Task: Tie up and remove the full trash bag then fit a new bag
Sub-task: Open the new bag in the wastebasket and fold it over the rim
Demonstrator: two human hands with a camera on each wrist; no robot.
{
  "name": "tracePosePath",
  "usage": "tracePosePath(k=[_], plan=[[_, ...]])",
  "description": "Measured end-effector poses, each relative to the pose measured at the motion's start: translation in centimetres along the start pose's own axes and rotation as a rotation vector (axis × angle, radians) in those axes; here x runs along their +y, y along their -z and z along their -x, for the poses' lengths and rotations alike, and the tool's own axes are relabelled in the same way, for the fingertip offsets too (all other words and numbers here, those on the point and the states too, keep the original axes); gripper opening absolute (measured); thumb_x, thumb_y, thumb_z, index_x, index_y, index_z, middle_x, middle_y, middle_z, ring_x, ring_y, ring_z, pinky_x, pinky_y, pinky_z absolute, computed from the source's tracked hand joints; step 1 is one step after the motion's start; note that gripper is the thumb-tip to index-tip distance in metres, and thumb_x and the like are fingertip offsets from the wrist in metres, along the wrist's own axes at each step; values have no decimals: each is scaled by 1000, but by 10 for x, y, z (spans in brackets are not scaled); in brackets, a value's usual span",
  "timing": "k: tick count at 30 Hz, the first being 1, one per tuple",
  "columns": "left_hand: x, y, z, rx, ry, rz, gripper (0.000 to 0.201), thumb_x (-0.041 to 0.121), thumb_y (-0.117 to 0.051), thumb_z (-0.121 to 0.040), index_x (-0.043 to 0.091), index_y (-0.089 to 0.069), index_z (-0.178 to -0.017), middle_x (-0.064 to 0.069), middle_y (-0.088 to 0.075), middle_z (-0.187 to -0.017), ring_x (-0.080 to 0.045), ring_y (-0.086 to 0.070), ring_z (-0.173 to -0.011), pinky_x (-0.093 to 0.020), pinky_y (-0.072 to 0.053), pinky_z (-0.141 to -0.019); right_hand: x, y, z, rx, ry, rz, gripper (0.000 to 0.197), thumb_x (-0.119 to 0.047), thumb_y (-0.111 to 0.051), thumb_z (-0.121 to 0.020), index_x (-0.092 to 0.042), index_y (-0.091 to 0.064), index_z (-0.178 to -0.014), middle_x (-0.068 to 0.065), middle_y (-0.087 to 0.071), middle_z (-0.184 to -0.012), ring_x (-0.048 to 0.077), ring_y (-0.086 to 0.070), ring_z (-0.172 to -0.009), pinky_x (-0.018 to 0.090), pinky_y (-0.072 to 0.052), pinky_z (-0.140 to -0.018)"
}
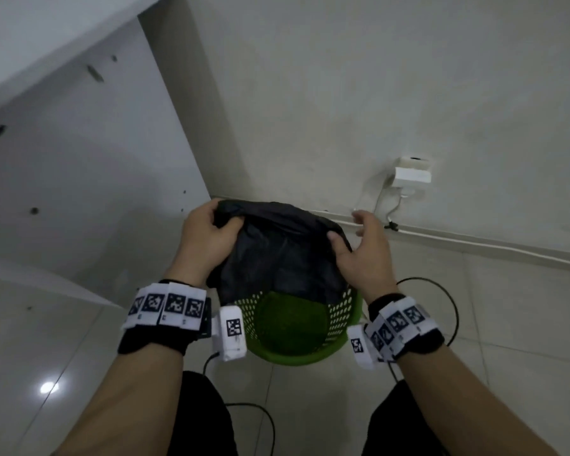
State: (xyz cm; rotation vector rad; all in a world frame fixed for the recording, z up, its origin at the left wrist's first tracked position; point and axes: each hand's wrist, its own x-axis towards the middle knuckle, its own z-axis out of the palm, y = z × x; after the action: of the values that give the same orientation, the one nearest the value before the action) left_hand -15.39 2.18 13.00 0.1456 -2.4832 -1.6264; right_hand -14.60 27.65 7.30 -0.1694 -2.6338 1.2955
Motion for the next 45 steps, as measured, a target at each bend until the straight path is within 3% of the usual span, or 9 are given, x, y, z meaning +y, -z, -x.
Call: tracePosePath(k=[2, 5, 15, 20, 26, 33, 36, 40, 45], plan=[[8, -11, 4, 23, 51, 56, 22, 9, -62, -91, 31, -65, -88, 13, -68, -89, 5, -65, -81, -11, -50, -69, -24, -5, 23, -38, 149, -147, 36, -47, -68, -87, -24, -59, -114, -7, -63, -102, 10, -60, -89, 33, -54, -79], [24, -22, 20, -162, 174, 299, 13, 19, -65, -93, 20, -67, -106, 1, -73, -102, -16, -69, -99, -21, -56, -79, -53, -20, 56, -526, 99, -310, 61, -65, -70, -78, -32, -53, -127, -14, -64, -119, 1, -61, -109, 24, -52, -95], [-7, -16, 41, -438, -146, -188, 135, 71, -85, -51, 38, -7, -157, 12, -22, -162, -8, -25, -148, -38, -28, -120, -49, -8, 13, -363, -271, -841, 23, -20, -65, -96, -6, -71, -114, 14, -75, -113, 30, -71, -106, 52, -53, -100], [-3, -17, 35, -393, 28, -49, 86, 65, -86, -53, 22, -66, -124, 8, -72, -118, -7, -67, -109, -37, -55, -98, -63, 5, 3, -302, -128, -696, 29, -29, -70, -92, 0, -75, -98, 15, -77, -102, 29, -74, -97, 47, -59, -90], [18, 4, 31, -236, 35, 233, 18, 22, -68, -92, 24, -69, -110, 24, -72, -92, 6, -69, -91, -12, -54, -81, -47, 43, -26, -345, -52, -511, 46, -41, -77, -77, 4, -72, -84, 16, -76, -88, 24, -69, -75, 37, -53, -71], [19, 35, 5, 37, -39, 34, 21, 32, -62, -96, 22, -70, -113, 5, -70, -109, -19, -66, -106, -39, -52, -98, -10, 79, -62, -237, 65, 338, 42, -51, -71, -86, -17, -68, -112, 3, -71, -102, 24, -66, -95, 33, -52, -79], [29, 21, 4, 80, -54, 39, 29, 31, -61, -97, 13, -67, -119, 3, -69, -111, -19, -65, -108, -30, -50, -94, -34, 64, -32, 21, 199, 93, 33, -50, -64, -91, -20, -67, -103, -4, -70, -101, 13, -65, -91, 28, -51, -78], [44, -10, 11, -149, 76, 349, 51, 49, -71, -81, 17, -66, -121, -2, -74, -115, -21, -69, -108, -41, -54, -98, -88, 22, 22, -534, 68, -388, 42, -58, -65, -84, -25, -65, -111, -12, -72, -104, 1, -68, -96, 27, -58, -87], [53, -28, 16, -298, -19, 358, 31, 14, -66, -91, 7, -63, -121, -11, -73, -114, -21, -69, -105, -31, -55, -92, -85, 5, 10, -432, 105, -376, 35, -28, -73, -90, -20, -68, -123, -10, -73, -113, -3, -68, -101, 20, -53, -88]])
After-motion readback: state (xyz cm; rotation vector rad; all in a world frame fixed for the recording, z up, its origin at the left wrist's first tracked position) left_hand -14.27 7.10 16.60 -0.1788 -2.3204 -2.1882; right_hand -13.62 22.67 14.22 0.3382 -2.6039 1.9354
